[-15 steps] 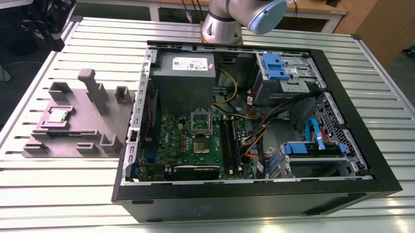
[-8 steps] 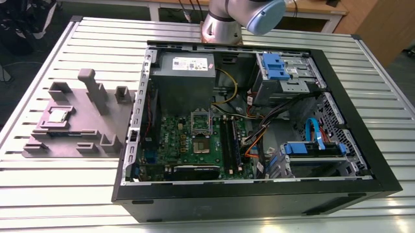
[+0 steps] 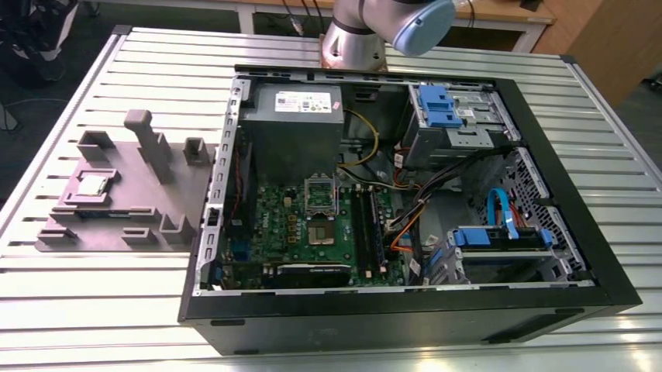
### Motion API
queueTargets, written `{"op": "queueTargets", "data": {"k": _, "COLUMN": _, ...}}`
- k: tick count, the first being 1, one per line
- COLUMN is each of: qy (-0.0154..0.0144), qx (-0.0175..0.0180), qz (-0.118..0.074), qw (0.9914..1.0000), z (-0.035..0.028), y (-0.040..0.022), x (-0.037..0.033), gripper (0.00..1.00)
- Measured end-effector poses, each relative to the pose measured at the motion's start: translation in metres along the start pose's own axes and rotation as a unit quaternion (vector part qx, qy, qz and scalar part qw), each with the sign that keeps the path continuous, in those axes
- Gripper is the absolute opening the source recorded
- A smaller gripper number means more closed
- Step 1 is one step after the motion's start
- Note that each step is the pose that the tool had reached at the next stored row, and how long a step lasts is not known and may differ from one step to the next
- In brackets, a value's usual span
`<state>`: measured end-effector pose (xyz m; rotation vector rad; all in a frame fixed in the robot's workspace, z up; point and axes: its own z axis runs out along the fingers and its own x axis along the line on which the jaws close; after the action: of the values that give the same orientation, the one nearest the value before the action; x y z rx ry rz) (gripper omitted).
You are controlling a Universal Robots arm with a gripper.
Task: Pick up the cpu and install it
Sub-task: 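Reach for the cpu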
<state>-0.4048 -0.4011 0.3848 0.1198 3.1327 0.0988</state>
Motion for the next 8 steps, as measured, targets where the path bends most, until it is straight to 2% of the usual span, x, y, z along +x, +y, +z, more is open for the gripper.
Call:
{"op": "queueTargets", "data": {"k": 3, "qy": 0.0047, "qx": 0.0003, "qz": -0.001, "qw": 0.99999, "z": 0.0006, "y": 0.0000, "x": 0.0005, "gripper": 0.11}}
{"op": "queueTargets", "data": {"k": 6, "qy": 0.0089, "qx": 0.0011, "qz": -0.010, "qw": 0.99991, "z": 0.0009, "y": -0.0001, "x": 0.0006, "gripper": 0.11}}
{"op": "queueTargets", "data": {"k": 7, "qy": 0.0106, "qx": 0.0070, "qz": -0.024, "qw": 0.99964, "z": 0.0009, "y": -0.0001, "x": 0.0006, "gripper": 0.11}}
{"op": "queueTargets", "data": {"k": 8, "qy": 0.0106, "qx": 0.0093, "qz": -0.027, "qw": 0.99954, "z": 0.0010, "y": -0.0001, "x": 0.0007, "gripper": 0.11}}
